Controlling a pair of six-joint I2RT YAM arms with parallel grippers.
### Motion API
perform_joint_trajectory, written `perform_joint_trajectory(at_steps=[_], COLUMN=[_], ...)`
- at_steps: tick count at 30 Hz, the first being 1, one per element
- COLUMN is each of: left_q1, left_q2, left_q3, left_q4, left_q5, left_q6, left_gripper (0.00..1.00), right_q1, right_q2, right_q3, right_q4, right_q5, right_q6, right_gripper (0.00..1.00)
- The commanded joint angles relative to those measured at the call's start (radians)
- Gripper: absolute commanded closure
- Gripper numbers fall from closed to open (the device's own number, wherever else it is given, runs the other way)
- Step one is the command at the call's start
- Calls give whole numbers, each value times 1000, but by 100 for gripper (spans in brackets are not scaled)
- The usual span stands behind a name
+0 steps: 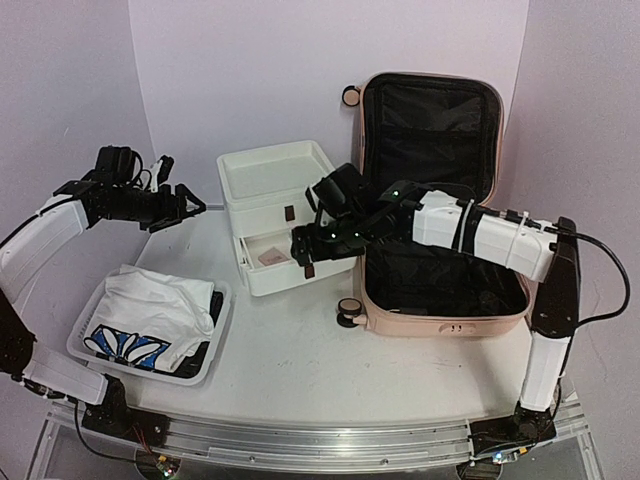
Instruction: Open, take out, and arrange the luggage
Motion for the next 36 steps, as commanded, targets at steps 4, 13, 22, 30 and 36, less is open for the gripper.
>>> perform_joint_trajectory(at_steps=[4, 13, 22, 30, 36], left_q1=[18, 18, 18, 17, 19], left_q2=[0, -27, -49, -51, -43], left_q3=[17, 0, -16, -22, -37], left_q4=[14, 29, 43, 54, 106], left_q5=[55, 34, 23, 35, 0], left_q6=[-18, -15, -16, -24, -33], left_gripper=[18, 18, 18, 19, 18], right_q1=[4, 4, 3, 3, 2], right_q2=[-67, 48, 183, 261, 269], right_q3=[-187, -173, -95, -10, 12], right_q4=[22, 269, 468, 586, 618], right_q5=[-18, 108, 196, 233, 224], right_q6=[-112, -72, -34, -126, -132], right_gripper=[10, 24, 27, 18, 16])
